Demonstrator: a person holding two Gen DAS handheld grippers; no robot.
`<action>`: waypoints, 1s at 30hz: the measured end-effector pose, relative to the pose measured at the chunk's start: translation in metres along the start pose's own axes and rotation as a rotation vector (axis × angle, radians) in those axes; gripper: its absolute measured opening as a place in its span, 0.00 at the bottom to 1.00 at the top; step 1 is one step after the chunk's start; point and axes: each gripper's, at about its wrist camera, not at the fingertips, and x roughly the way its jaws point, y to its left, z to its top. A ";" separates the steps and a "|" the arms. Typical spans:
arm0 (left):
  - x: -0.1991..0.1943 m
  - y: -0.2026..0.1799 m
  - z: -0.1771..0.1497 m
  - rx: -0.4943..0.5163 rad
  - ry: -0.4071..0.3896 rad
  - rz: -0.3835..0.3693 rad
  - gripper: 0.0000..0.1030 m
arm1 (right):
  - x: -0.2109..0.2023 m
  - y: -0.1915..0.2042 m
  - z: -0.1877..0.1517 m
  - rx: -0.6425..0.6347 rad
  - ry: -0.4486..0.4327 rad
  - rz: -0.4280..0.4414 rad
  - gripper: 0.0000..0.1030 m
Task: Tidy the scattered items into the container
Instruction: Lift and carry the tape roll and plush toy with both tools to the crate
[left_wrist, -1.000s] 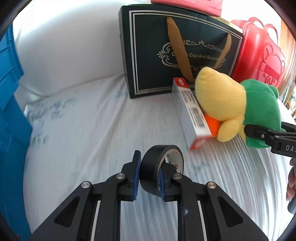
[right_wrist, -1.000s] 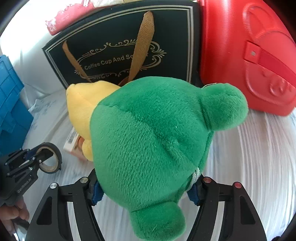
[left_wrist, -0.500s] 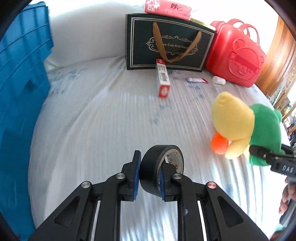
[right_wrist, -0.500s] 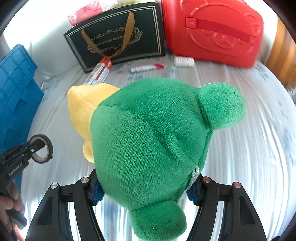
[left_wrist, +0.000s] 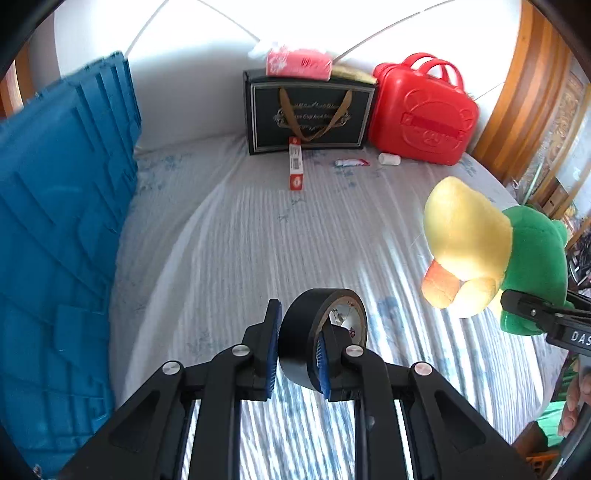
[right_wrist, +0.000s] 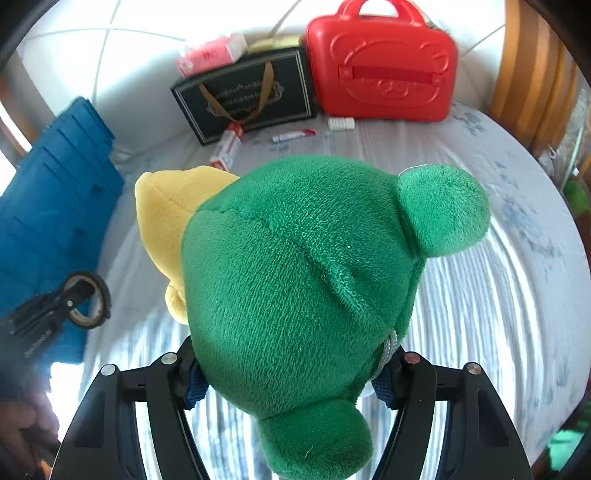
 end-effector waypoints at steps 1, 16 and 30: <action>-0.008 -0.002 0.000 0.003 -0.007 -0.001 0.17 | -0.010 0.001 -0.002 0.004 -0.010 0.003 0.67; -0.121 -0.019 0.029 0.113 -0.147 -0.043 0.17 | -0.135 0.020 -0.015 0.074 -0.162 0.039 0.67; -0.180 0.003 0.046 0.121 -0.240 -0.060 0.17 | -0.192 0.059 -0.025 0.084 -0.248 0.045 0.67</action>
